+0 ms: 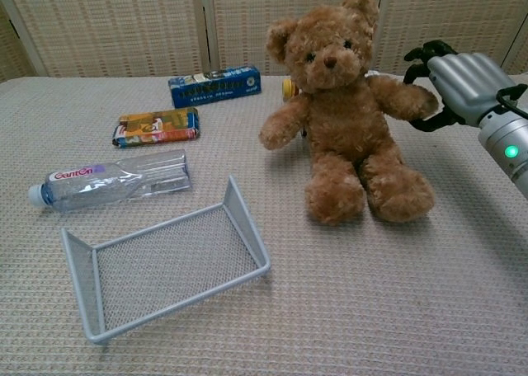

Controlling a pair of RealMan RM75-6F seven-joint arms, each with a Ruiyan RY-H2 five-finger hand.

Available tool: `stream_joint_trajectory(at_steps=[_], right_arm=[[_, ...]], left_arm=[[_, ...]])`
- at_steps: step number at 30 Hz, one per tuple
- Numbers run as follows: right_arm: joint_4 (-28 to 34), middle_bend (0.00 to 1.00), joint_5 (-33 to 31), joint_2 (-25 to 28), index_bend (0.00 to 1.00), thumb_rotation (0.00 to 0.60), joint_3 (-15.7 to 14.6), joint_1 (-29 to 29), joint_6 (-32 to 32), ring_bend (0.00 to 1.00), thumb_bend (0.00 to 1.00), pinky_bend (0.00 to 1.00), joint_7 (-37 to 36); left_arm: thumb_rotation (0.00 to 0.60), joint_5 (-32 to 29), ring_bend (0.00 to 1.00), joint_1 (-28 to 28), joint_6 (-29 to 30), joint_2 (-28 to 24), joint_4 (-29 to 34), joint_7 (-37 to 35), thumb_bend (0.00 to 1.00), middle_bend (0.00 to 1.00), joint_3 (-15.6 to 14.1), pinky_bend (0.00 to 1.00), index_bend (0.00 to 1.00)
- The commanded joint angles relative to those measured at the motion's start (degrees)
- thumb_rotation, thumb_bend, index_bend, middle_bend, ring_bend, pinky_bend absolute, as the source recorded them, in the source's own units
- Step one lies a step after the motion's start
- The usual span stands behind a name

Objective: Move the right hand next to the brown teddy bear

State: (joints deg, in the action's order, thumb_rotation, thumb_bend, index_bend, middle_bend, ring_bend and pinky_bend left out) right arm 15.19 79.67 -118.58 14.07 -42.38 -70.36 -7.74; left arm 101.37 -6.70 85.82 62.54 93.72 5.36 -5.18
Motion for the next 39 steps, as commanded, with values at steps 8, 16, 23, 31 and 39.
stream_joint_trajectory(at_steps=[8, 16, 23, 31, 39], right_arm=[[1.1, 0.12, -0.4, 0.6, 0.46, 0.6, -0.3, 0.8, -0.8, 0.01, 0.24, 0.36, -0.1], [0.6, 0.12, -0.1, 0.5, 0.45, 0.6, -0.9, 1.1, -1.2, 0.01, 0.24, 0.36, -0.2], [0.8, 0.12, -1.3, 0.5, 0.44, 0.6, 0.9, 0.3, -5.0, 0.01, 0.24, 0.36, -0.2], [1.9, 0.12, 1.0, 0.9, 0.44, 0.6, -2.5, 1.9, -3.1, 0.01, 0.24, 0.36, -0.1], [2.5, 0.12, 0.2, 1.4, 0.44, 0.6, -0.6, 1.1, -7.8, 0.01, 0.24, 0.36, 0.1]], left_arm=[[0.6, 0.0, 0.4, -0.1, -0.3, 0.1, 0.2, 0.5, 0.38, 0.39, -0.1, 0.66, 0.33], [0.6, -0.4, 0.4, -0.1, -0.8, 0.0, 0.4, 0.6, 0.38, 0.39, -0.1, 0.66, 0.33], [0.6, -0.3, 0.4, -0.1, -0.8, -0.1, 0.6, 0.5, 0.38, 0.39, -0.2, 0.66, 0.33], [0.6, -0.2, 0.4, -0.1, -0.6, 0.0, 0.5, 0.6, 0.38, 0.39, -0.2, 0.66, 0.33], [0.6, -0.4, 0.4, -0.1, -0.7, 0.0, 0.4, 0.8, 0.38, 0.39, -0.1, 0.66, 0.33]])
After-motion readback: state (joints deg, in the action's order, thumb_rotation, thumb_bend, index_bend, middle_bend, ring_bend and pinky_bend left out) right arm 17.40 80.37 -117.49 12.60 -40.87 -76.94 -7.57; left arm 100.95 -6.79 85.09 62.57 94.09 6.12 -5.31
